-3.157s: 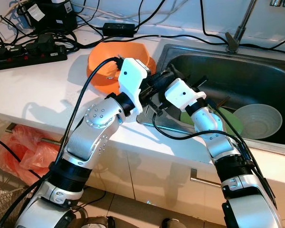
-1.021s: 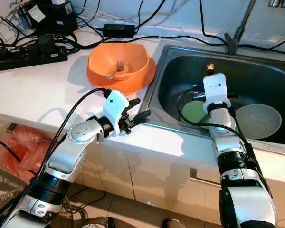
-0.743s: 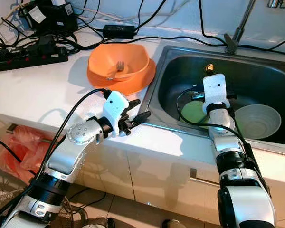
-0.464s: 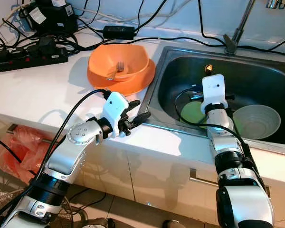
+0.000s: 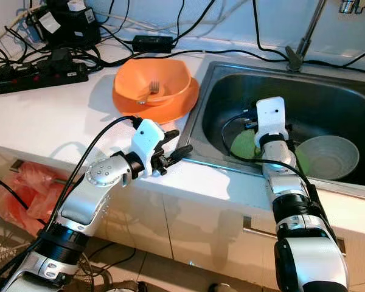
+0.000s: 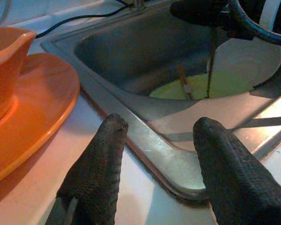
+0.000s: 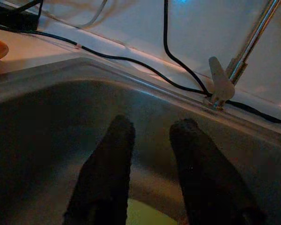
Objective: Kitchen organization
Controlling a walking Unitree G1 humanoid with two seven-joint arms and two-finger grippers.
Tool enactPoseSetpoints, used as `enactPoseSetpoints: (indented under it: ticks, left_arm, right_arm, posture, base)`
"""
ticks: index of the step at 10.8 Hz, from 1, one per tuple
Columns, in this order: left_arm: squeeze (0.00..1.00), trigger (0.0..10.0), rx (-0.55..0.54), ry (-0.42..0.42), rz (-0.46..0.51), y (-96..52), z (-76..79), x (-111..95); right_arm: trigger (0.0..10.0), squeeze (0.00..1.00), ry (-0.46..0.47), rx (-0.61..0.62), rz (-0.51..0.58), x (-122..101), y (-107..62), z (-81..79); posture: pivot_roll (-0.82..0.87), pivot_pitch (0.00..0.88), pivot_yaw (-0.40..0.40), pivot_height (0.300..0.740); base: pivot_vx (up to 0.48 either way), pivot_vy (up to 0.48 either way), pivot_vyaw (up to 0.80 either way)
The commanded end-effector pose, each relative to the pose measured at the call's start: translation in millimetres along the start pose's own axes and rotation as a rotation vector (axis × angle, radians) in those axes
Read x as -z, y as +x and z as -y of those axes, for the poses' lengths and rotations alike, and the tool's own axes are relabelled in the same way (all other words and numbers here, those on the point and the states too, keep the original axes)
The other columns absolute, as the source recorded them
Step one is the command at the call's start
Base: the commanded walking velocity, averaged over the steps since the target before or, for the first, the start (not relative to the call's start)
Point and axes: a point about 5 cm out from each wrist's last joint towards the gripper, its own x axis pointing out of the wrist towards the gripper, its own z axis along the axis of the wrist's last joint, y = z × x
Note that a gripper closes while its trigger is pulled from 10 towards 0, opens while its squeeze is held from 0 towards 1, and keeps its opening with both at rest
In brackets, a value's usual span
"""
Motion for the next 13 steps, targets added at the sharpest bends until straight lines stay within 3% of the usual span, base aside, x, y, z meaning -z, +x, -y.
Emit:
enactPoseSetpoints:
  ticks: [1, 5, 7, 8, 13]
  left_arm:
    - [0.00, 10.0, 0.010, -0.024, -0.058, -2.6, 2.2, 13.3]
    - [0.00, 10.0, -0.020, -0.003, -0.041, -3.3, -2.5, 8.5]
    - [0.00, 10.0, -0.046, 0.025, 0.000, -3.1, -6.5, -1.6]
    - [0.00, 10.0, -0.114, 0.144, 0.075, -4.0, -12.6, -22.9]
    - [0.00, 10.0, -0.354, 0.451, 0.302, -24.9, -29.9, -71.3]
  right_arm:
    - [10.0, 0.00, 0.008, -0.004, -0.004, 1.1, 0.2, -2.1]
    - [10.0, 0.00, 0.008, -0.004, 0.054, -9.0, 2.4, -3.2]
    - [10.0, 0.00, 0.041, -0.018, 0.152, -26.9, 5.0, -5.5]
    - [10.0, 0.00, 0.073, -0.038, 0.248, -44.8, 6.6, -8.2]
    - [10.0, 0.00, 0.089, -0.073, 0.206, -32.1, 2.8, -19.7]
  posture:
    - [0.09, 0.064, 0.016, 0.740]
    - [0.09, 0.068, 0.012, 0.740]
    - [0.09, 0.073, 0.010, 0.740]
    - [0.09, 0.074, 0.008, 0.740]
    - [0.11, 0.076, 0.001, 0.740]
  base:
    - [0.000, 0.000, 0.00]
    - [0.000, 0.000, 0.00]
    - [0.000, 0.000, 0.00]
    - [0.000, 0.000, 0.00]
    - [0.000, 0.000, 0.00]
